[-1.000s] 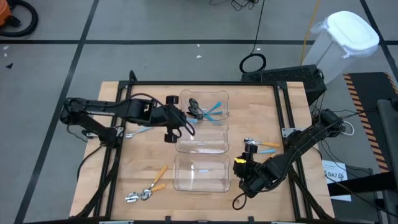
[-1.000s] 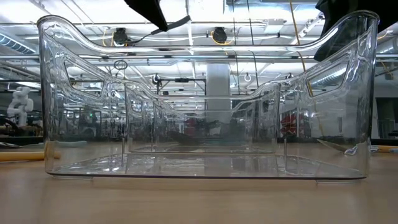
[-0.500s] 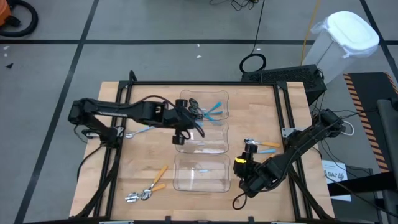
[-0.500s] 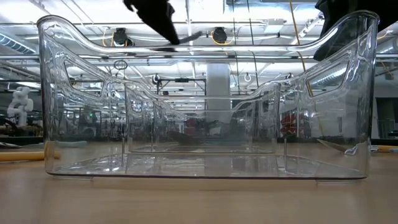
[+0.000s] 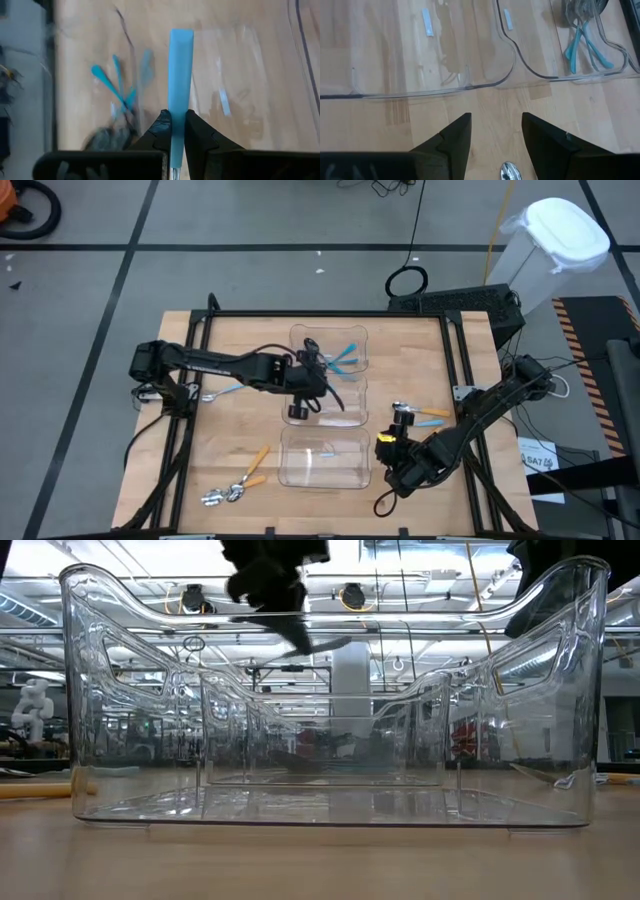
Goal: Sort silverware by color (type)
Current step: Put the light blue spoon into the middle transparent bin
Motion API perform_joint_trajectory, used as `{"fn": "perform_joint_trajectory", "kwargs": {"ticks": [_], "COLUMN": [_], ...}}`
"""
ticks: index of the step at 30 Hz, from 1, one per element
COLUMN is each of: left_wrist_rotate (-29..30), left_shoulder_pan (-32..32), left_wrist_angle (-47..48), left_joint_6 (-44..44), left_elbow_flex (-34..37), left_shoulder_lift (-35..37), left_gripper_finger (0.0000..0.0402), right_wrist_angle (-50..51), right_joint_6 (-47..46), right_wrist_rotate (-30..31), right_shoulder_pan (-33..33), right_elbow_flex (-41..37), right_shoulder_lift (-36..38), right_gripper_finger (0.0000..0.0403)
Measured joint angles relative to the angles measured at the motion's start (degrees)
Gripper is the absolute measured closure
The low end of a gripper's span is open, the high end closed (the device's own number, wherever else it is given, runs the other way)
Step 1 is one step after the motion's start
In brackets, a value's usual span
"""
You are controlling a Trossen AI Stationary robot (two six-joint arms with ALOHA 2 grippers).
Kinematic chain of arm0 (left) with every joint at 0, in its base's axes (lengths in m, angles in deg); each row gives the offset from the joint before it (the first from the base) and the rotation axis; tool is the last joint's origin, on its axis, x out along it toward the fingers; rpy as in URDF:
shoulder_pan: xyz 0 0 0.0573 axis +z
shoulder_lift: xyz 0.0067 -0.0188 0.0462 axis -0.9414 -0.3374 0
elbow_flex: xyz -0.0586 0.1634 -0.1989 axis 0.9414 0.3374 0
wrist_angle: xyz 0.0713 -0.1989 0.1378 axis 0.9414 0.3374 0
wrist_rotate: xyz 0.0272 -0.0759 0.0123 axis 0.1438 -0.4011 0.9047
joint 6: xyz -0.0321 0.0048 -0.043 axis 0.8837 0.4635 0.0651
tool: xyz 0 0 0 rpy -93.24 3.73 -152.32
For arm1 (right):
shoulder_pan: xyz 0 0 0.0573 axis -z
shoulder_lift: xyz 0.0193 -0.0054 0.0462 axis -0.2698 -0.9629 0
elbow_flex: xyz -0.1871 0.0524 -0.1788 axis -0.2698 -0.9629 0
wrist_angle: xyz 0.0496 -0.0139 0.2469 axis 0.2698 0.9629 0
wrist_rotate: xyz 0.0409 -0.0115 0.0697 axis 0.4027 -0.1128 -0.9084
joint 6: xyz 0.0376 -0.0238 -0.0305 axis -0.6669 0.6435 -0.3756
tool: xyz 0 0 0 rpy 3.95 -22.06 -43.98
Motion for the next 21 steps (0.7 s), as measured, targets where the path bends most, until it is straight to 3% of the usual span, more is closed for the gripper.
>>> {"fn": "perform_joint_trajectory", "kwargs": {"ticks": [21], "left_wrist_rotate": [-5.1], "left_shoulder_pan": [0.1], "left_wrist_angle": [-5.8], "left_joint_6": [0.9], "left_elbow_flex": [0.0], "left_shoulder_lift": [-3.3], "left_gripper_finger": [0.0379], "right_wrist_angle": [0.2], "right_joint_6": [-0.5], "right_wrist_rotate": [-0.2], "right_shoulder_pan": [0.0], "right_elbow_flex": [0.0], "right_shoulder_lift": [0.0], "right_gripper_finger": [0.0232]}}
